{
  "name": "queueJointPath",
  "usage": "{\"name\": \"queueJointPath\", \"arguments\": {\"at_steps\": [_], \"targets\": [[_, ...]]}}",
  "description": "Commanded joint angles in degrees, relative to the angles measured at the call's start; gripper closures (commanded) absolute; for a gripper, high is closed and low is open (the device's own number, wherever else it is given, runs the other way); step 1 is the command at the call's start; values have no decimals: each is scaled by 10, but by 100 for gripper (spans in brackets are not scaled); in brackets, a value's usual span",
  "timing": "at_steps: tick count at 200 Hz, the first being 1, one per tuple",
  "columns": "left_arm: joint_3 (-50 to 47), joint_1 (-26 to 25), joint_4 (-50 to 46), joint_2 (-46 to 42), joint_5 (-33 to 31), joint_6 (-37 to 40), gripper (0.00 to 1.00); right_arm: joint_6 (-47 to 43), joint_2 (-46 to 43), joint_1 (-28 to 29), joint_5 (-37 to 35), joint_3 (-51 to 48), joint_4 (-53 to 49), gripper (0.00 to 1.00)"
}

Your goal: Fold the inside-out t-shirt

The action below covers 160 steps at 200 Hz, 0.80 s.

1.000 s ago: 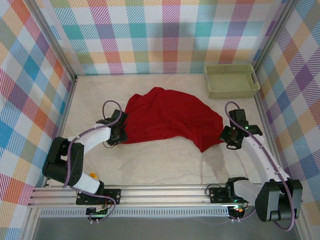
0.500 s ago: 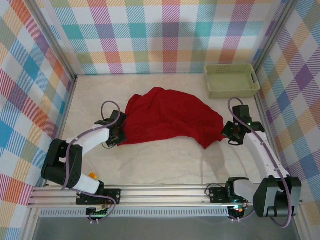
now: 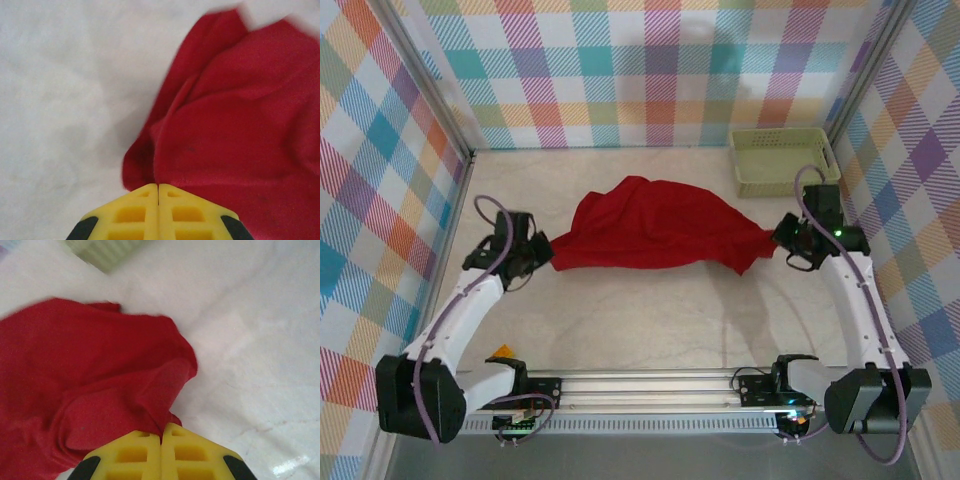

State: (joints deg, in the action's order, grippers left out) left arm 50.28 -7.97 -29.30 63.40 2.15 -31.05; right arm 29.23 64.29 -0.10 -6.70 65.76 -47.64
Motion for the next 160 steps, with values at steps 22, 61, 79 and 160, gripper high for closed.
{"name": "queueJointPath", "arguments": {"at_steps": [22,61,79,160], "targets": [[228,43,-8,-13,55,-4,100,-30,-15,-5,-9,263,-60,100],[408,131,-20,26,97,-31,100,-71,32,-5,-80,504,-92,100],[453,167,-16,37,127,-49,100,-100,62,-5,-86,596,-100,100],[515,182,-65,181,240,-37,100,-131,134,-4,118,642,-63,100]]}}
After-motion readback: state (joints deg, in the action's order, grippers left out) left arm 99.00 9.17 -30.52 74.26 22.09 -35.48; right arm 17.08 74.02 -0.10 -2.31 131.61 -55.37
